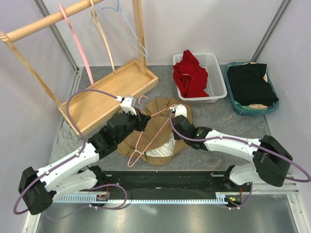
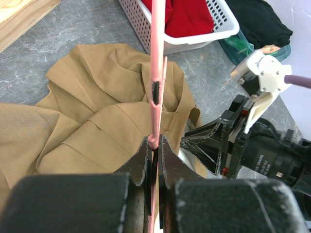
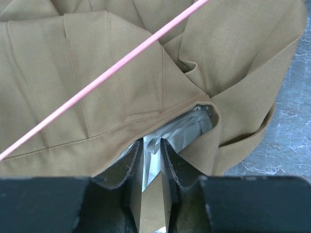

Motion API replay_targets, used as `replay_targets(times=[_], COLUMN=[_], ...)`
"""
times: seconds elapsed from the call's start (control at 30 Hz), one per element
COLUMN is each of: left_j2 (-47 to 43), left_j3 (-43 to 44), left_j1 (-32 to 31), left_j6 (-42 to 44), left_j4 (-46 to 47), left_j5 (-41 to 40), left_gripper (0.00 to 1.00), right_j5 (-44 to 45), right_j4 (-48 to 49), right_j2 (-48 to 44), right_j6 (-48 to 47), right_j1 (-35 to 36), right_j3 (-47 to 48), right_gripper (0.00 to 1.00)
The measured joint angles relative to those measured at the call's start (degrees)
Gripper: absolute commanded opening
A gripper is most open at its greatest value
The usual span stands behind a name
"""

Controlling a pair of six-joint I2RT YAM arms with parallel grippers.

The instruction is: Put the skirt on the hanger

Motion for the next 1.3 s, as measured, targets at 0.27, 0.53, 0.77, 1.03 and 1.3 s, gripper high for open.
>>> replay_targets(times=[0.27, 0.53, 0.77, 1.03, 1.3], left_j2=[-0.5, -0.7, -1.4, -2.9, -11.4], left_j3=[0.0, 0.0, -0.1, -0.4, -3.3], left_j1=[0.0, 0.0, 0.0, 0.0, 0.0], left_j6=[0.0, 0.0, 0.0, 0.1, 2.4], left_j4=[0.0, 0.0, 0.0, -0.1, -2.5], left_j5=[0.0, 0.0, 0.0, 1.5, 7.4], left_gripper=[0.02, 0.02, 0.02, 0.02, 0.02], right_j5=[0.0, 0.5, 0.9, -0.4, -8.2], right_j4=[0.5, 0.9, -3.6, -14.9, -21.9], right_j2=[2.2, 2.5, -6.8, -15.3, -17.6], right_j6=[0.0, 0.8, 2.4, 4.0, 3.0], right_j1=[0.0, 0.2, 0.3, -0.6, -12.9], right_j3=[-0.7, -1.7, -2.2, 2.6, 4.2], right_gripper=[0.31, 0.04, 0.0, 0.0, 0.0])
